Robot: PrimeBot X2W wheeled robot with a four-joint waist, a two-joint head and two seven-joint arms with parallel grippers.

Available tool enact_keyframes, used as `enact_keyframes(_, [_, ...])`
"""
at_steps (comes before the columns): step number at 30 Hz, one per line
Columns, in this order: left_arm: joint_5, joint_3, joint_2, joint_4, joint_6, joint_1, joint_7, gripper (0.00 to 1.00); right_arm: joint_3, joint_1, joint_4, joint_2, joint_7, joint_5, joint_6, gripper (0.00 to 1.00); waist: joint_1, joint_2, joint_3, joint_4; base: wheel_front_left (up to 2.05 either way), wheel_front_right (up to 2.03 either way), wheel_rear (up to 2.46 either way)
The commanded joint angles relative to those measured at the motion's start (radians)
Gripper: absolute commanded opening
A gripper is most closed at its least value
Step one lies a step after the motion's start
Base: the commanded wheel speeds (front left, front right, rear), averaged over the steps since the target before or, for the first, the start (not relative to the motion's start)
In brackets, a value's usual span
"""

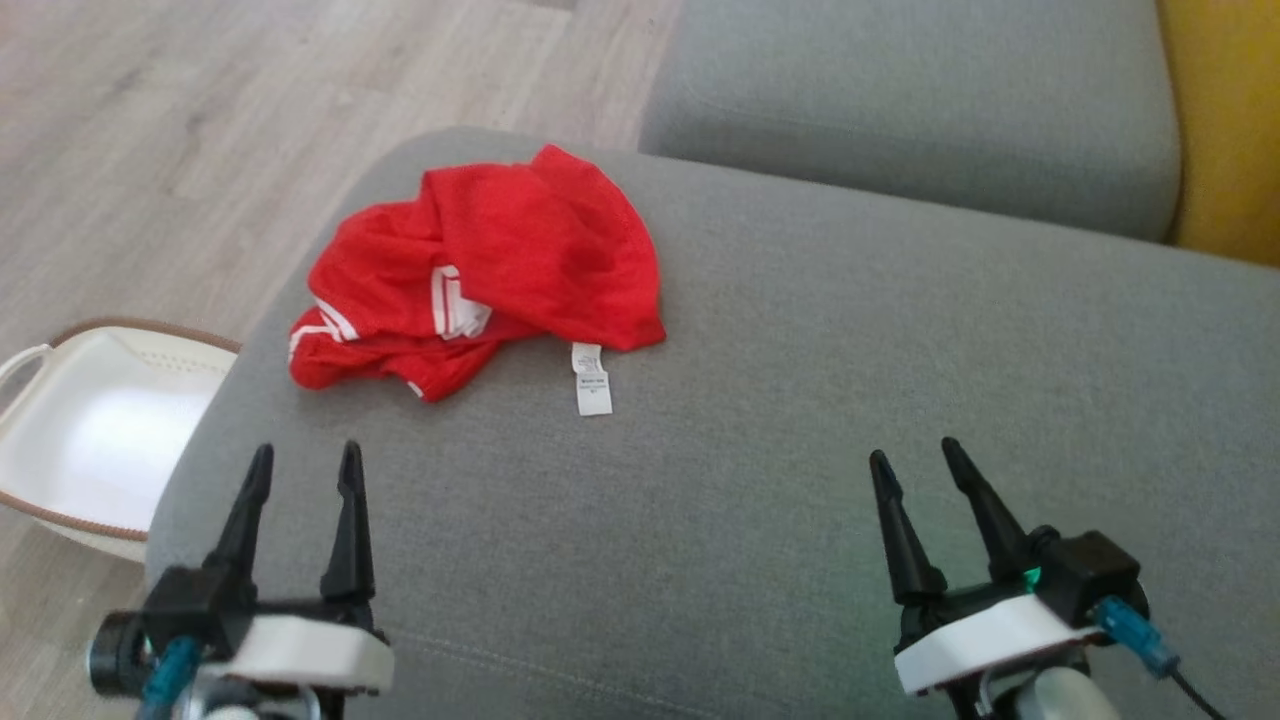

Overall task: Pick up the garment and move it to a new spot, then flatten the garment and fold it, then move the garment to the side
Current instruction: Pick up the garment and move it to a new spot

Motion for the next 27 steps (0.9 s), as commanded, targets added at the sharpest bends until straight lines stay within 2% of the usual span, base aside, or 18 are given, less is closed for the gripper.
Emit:
enact_keyframes(1, [0.005, 0.042, 0.014, -0.029, -0.011, -0.101, -0.008, 1.0, 0.007, -0.058, -0.037, -0.005, -0.011, -0.014, -0.001, 1.0, 0.0, 0.0, 0.038, -0.027, 0.0, 0.0, 0.0])
enact_keyframes(7, [-0.01, 0.071, 0.104, 0.078, -0.059, -0.305, 0.001, 1.0, -0.047, -0.116, -0.056, -0.005, -0.011, -0.059, -0.001, 1.0, 0.0, 0.0, 0.158, -0.085, 0.0, 0.0, 0.0])
enact_keyframes(12, [-0.05, 0.057, 0.214, 0.217, -0.094, -0.542, 0.137, 1.0, -0.098, -0.163, -0.082, -0.005, -0.011, -0.087, -0.001, 1.0, 0.0, 0.0, 0.264, -0.129, 0.0, 0.0, 0.0])
enact_keyframes(14, [-0.072, 0.054, 0.229, 0.251, -0.098, -0.591, 0.175, 1.0, -0.107, -0.17, -0.087, -0.005, -0.011, -0.093, -0.001, 1.0, 0.0, 0.0, 0.285, -0.136, 0.0, 0.0, 0.0])
enact_keyframes(16, [-0.107, 0.026, 0.287, 0.357, -0.105, -0.736, 0.271, 1.0, -0.121, -0.189, -0.1, -0.005, -0.011, -0.116, -0.001, 1.0, 0.0, 0.0, 0.34, -0.154, 0.0, 0.0, 0.0])
enact_keyframes(19, [-0.14, -0.016, 0.336, 0.467, -0.107, -0.86, 0.343, 1.0, -0.128, -0.209, -0.114, -0.005, -0.011, -0.134, -0.001, 1.0, 0.0, 0.0, 0.382, -0.172, 0.0, 0.0, 0.0])
enact_keyframes(27, [-0.248, -0.163, 0.423, 0.704, -0.107, -1.062, 0.442, 1.0, -0.132, -0.241, -0.151, -0.005, -0.011, -0.14, -0.001, 1.0, 0.0, 0.0, 0.448, -0.217, 0.0, 0.0, 0.0])
